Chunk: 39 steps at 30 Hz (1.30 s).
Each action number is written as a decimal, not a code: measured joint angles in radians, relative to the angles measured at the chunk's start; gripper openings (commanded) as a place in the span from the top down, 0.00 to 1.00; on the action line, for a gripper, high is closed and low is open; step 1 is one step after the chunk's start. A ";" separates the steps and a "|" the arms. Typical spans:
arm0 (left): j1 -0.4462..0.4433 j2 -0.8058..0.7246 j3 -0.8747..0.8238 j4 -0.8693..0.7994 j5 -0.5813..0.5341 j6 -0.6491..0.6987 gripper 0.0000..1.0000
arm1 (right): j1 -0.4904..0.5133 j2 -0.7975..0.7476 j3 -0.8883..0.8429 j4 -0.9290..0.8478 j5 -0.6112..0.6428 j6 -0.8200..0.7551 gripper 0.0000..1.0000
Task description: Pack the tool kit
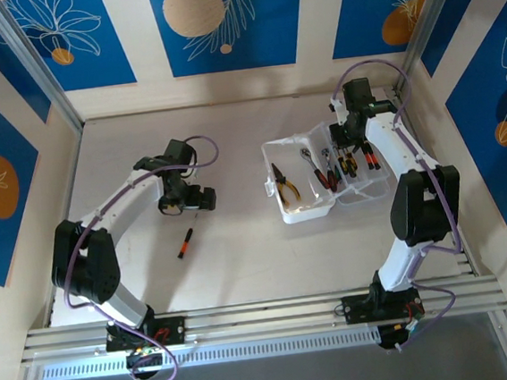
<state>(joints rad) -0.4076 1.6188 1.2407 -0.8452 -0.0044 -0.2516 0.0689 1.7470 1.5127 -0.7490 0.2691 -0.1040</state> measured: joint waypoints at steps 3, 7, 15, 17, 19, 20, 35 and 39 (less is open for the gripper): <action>0.002 0.001 0.000 0.000 0.004 0.000 0.00 | 0.002 0.000 0.000 0.000 0.000 0.000 0.73; 0.004 0.001 0.000 0.000 0.007 0.000 0.00 | 0.004 0.000 0.004 -0.007 0.000 0.000 0.66; 0.005 -0.015 -0.031 -0.001 0.007 0.000 0.00 | 0.031 -0.041 0.052 -0.061 -0.001 0.006 0.00; 0.005 -0.036 -0.066 -0.004 0.001 0.000 0.01 | 0.045 -0.079 0.052 -0.076 -0.007 0.013 0.01; 0.005 -0.061 -0.111 -0.003 -0.003 -0.003 0.03 | 0.064 -0.125 0.052 -0.087 -0.014 0.028 0.01; 0.005 -0.074 -0.139 0.000 -0.005 -0.005 0.06 | 0.073 -0.148 0.052 -0.090 -0.018 0.035 0.01; 0.007 0.058 -0.281 0.124 -0.019 -0.075 0.59 | 0.219 -0.318 -0.085 -0.090 -0.076 0.127 0.01; 0.008 0.073 -0.270 0.126 -0.020 -0.087 0.79 | 0.230 -0.322 -0.117 -0.090 -0.093 0.141 0.01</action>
<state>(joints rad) -0.3992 1.6917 0.9710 -0.7193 -0.0246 -0.3382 0.2993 1.4254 1.3960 -0.8387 0.1764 0.0368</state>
